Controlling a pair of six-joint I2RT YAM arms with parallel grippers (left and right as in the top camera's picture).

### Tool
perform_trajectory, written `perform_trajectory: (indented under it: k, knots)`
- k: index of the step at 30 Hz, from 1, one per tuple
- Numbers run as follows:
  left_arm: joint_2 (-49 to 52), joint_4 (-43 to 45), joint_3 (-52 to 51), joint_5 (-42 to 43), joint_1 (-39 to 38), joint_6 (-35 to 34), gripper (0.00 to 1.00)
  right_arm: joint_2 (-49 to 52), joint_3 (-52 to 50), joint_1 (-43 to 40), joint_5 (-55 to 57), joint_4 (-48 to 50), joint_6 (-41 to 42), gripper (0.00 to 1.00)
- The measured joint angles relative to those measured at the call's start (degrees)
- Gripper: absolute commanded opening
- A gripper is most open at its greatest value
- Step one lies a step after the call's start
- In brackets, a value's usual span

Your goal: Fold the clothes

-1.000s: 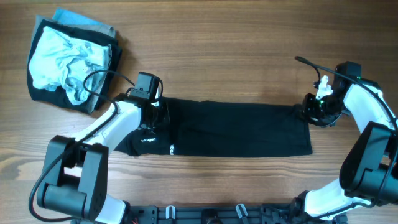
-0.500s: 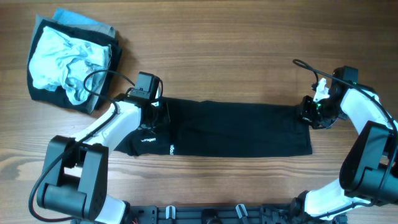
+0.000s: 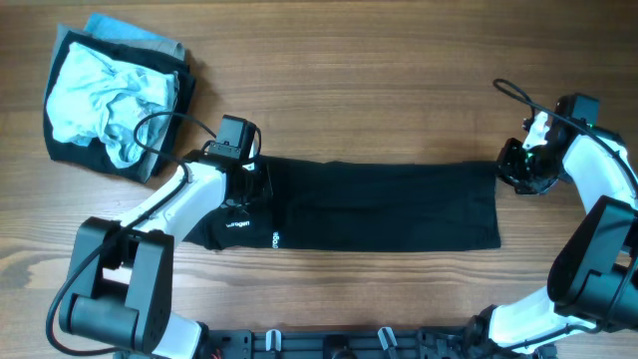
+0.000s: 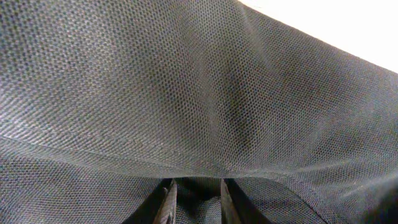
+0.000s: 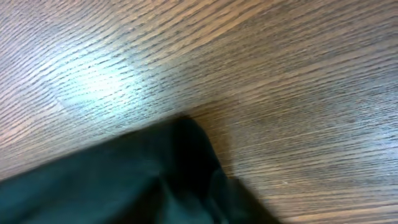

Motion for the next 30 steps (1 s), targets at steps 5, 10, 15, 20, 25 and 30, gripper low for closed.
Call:
perform_trajectory:
  k: [5,10,15,20,25,30]
  knots:
    - [-0.24,0.24,0.02,-0.02,-0.11,-0.46,0.44,0.0,0.02,0.0,0.0,-1.84,0.02,0.67]
    - [-0.26,0.15,0.07,-0.15,-0.11,-0.44,0.53,0.0,0.04,-0.55,-0.02,-3.98,1.18,0.9]
    - [-0.59,-0.15,0.15,-0.13,-0.11,-0.15,0.79,0.0,0.04,-2.16,-0.07,-4.74,2.71,1.0]
    - [-1.22,-2.03,0.72,0.76,-0.15,1.99,0.9,0.07,-0.79,-2.25,-1.7,-5.25,2.01,1.0]
    - [-3.37,-9.44,1.51,0.63,0.07,2.82,0.93,1.64,-4.5,-2.25,-6.91,-4.31,0.17,0.95]
    - [-10.64,-11.02,2.95,0.44,0.07,3.15,0.95,1.33,-6.29,-2.47,-12.83,-2.95,-0.68,0.87]
